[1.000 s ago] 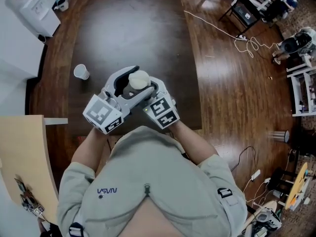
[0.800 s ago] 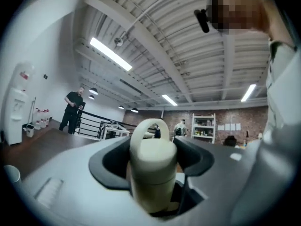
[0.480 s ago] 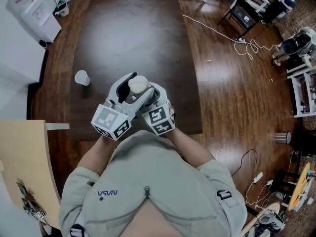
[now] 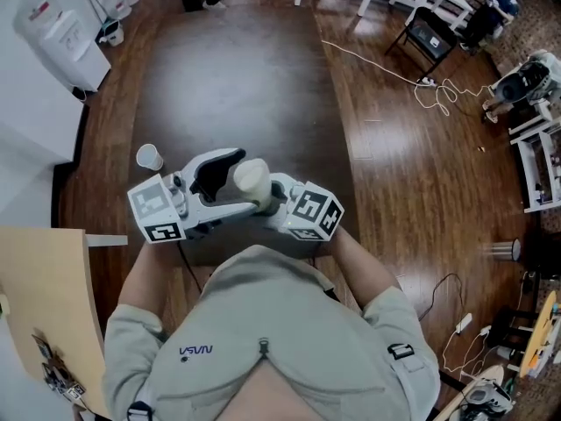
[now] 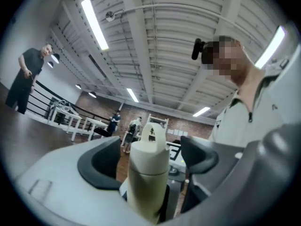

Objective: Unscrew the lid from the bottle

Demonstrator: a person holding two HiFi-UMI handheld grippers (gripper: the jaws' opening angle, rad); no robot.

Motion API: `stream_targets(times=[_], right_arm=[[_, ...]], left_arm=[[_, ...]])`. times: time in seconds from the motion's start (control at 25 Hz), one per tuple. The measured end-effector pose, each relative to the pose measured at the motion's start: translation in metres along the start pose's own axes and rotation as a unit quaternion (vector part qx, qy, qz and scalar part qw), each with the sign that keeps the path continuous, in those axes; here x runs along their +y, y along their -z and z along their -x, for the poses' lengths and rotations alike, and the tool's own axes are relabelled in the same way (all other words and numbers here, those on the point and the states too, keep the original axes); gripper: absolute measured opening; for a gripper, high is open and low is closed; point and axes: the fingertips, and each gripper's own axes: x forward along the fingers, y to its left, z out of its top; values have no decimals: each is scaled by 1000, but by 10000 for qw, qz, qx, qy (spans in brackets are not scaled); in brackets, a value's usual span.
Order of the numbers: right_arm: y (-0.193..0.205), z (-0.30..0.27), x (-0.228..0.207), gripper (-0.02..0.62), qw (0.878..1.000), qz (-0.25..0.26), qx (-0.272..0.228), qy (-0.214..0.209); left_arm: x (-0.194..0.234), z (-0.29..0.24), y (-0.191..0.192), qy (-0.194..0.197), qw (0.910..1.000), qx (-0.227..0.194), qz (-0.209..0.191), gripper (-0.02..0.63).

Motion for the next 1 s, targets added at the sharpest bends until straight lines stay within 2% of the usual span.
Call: stream_targets(times=[0.08, 0.24, 0.32, 0.44, 0.48, 0.56, 0.72, 0.88, 1.0], right_arm=[[-3, 2, 23, 304, 9961, 38, 158, -868], [-1, 5, 63, 304, 9737, 23, 539, -2215], [0, 6, 76, 304, 9625, -45, 652, -2633], [3, 7, 84, 304, 9531, -149, 724, -2935], [5, 6, 84, 304, 9521, -183, 727, -2964], [6, 3, 83, 304, 9532, -212, 724, -2928], [7, -2, 70, 304, 9658, -151, 701, -2492], [7, -8, 49, 304, 9833, 35, 640, -1701], [6, -13, 25, 304, 9949, 232, 588, -788]], left_arm=[[-7, 1, -1, 470, 9987, 155, 80, 394], [-23, 3, -1, 1356, 9898, 269, 354, 393], [-33, 3, -2, 1677, 9845, 297, 407, 375], [-40, 1, 1, 1862, 9811, 377, 371, 332], [-41, 1, 2, 1868, 9810, 399, 352, 306], [-40, 2, 4, 1825, 9818, 429, 306, 304], [-32, 4, 4, 1520, 9875, 389, 118, 302], [-24, -1, 2, 986, 9942, 357, -239, 302], [-15, -6, 1, 436, 9965, 358, -613, 302]])
